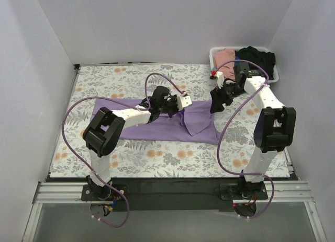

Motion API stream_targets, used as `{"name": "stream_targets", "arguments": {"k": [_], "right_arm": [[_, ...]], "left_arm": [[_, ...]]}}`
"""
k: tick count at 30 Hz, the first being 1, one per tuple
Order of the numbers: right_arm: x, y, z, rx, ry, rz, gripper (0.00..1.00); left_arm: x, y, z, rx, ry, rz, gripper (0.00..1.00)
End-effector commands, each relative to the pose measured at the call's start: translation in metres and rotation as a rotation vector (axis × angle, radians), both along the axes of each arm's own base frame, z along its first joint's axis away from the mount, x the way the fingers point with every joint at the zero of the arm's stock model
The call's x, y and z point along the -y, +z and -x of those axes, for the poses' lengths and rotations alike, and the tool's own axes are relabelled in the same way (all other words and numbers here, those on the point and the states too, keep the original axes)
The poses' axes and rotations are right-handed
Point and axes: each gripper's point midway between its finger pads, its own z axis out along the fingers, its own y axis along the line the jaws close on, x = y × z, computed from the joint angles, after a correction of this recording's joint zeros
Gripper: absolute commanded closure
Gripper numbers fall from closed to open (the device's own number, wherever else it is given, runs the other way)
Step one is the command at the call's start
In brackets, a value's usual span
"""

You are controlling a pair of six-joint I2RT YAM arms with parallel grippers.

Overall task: Fold and stack the t-shirts
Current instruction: Fold the tshirt

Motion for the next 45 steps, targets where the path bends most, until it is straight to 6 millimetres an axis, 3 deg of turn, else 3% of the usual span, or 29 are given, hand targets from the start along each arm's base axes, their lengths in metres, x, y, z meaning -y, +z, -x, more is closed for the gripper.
{"name": "stream_targets", "arguments": {"k": [1,7,10,12,14,15,17,18,20,21,27,33,39,42,45], "right_arm": [[-0.012,-0.001,-0.004,0.036,0.087,-0.028,0.20],[-0.025,-0.014,0.017,0.034,0.144,-0.028,0.30],[-0.030,-0.019,0.027,0.072,0.166,-0.005,0.30],[-0.037,-0.026,0.036,0.084,0.186,0.008,0.30],[-0.041,-0.022,0.032,0.167,0.197,0.038,0.30],[-0.050,-0.028,0.041,0.170,0.230,0.052,0.30],[-0.057,-0.025,0.035,0.267,0.246,0.107,0.29],[-0.068,-0.029,0.041,0.288,0.285,0.125,0.29],[-0.072,-0.035,0.043,0.331,0.286,0.186,0.29],[-0.086,-0.035,0.044,0.366,0.311,0.186,0.29],[-0.109,-0.048,0.038,0.384,0.315,0.255,0.32],[-0.117,-0.067,0.025,0.348,0.300,0.281,0.27],[-0.118,-0.089,0.026,0.281,0.300,0.292,0.27],[-0.118,-0.095,0.023,0.274,0.294,0.304,0.32],[-0.116,-0.094,0.015,0.294,0.278,0.327,0.47]], "left_arm": [[0.006,0.012,-0.004,-0.027,-0.019,0.047,1.00],[0.006,-0.002,-0.024,-0.112,0.056,0.075,0.97],[0.000,-0.013,-0.035,-0.240,0.120,0.101,0.91],[-0.007,-0.006,-0.047,-0.323,0.176,0.143,0.87],[-0.012,-0.003,-0.054,-0.387,0.202,0.171,0.78],[-0.014,-0.002,-0.054,-0.438,0.228,0.191,0.77],[-0.022,-0.001,-0.055,-0.504,0.256,0.208,0.70],[-0.023,0.003,-0.058,-0.523,0.271,0.224,0.68],[-0.029,0.000,-0.055,-0.617,0.326,0.229,0.66],[-0.033,0.002,-0.056,-0.640,0.341,0.240,0.65],[-0.042,0.006,-0.045,-0.774,0.404,0.273,0.61],[-0.045,0.011,-0.042,-0.792,0.414,0.282,0.60],[-0.051,0.008,-0.045,-0.807,0.445,0.288,0.59],[-0.053,0.008,-0.047,-0.819,0.454,0.295,0.59],[-0.057,0.008,-0.048,-0.825,0.463,0.300,0.59]]}}
